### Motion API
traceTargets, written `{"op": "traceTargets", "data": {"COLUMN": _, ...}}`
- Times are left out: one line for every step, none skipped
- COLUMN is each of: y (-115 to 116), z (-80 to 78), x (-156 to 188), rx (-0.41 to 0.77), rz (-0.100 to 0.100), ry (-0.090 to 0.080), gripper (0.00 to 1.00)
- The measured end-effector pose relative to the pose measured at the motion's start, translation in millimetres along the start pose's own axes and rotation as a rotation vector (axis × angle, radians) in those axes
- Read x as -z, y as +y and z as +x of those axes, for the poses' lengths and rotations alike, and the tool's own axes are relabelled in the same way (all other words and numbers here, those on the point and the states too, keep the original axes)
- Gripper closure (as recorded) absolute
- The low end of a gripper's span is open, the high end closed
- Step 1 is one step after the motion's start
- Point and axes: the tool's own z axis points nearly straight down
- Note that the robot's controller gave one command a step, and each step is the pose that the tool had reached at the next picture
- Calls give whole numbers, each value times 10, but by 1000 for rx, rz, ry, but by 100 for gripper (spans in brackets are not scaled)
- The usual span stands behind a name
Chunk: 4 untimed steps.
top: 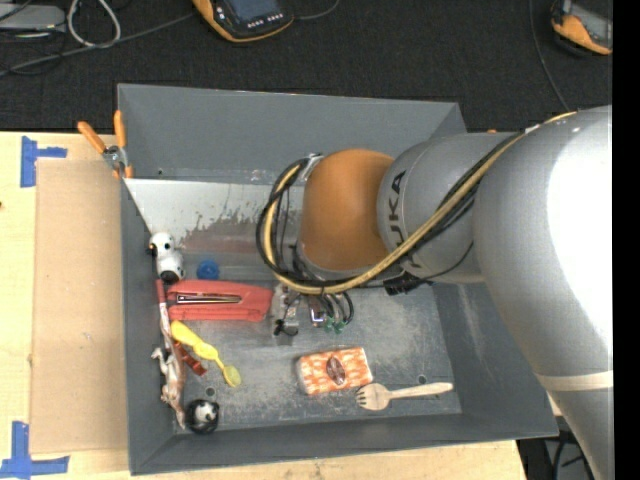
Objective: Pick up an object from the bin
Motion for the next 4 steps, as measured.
{"op": "traceTargets", "data": {"y": 73, "z": 23, "x": -20, "rx": 13, "rz": 4, "ry": 4, "gripper": 0}}
{"op": "traceTargets", "data": {"y": 73, "z": 22, "x": -20, "rx": 12, "rz": 4, "ry": 3, "gripper": 0}}
{"op": "traceTargets", "data": {"y": -125, "z": -54, "x": -19, "rx": -82, "rz": 1, "ry": 1, "gripper": 0}}
{"op": "traceTargets", "data": {"y": -918, "z": -64, "x": -42, "rx": -73, "rz": 3, "ry": 4, "gripper": 0}}
